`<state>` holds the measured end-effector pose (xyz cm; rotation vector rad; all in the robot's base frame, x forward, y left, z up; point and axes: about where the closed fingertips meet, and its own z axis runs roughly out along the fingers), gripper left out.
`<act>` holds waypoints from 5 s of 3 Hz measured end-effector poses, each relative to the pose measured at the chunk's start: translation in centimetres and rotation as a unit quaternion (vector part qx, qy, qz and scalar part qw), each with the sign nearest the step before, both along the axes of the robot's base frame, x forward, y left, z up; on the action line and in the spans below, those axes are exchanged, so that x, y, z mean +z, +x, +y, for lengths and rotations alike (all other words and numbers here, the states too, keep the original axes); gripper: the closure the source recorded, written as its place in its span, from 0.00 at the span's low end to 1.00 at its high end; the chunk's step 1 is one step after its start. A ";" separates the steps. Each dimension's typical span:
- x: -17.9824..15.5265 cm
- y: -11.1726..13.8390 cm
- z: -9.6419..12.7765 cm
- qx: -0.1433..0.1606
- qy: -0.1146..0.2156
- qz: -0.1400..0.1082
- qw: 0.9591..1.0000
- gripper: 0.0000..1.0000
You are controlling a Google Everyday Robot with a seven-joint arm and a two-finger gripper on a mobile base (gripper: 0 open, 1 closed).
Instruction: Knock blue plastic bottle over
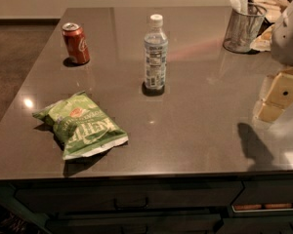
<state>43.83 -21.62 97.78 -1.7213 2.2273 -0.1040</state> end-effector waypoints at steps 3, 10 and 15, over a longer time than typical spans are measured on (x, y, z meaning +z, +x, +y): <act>-2.0 3.2 2.5 -0.020 0.038 -0.001 0.999 0.00; -3.7 20.0 18.0 -0.120 0.322 -0.050 0.938 0.00; 0.6 19.9 15.6 -0.149 0.191 -0.046 0.969 1.00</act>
Offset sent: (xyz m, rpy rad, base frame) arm 0.0280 0.0214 -0.0182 0.0842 0.0094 -0.0428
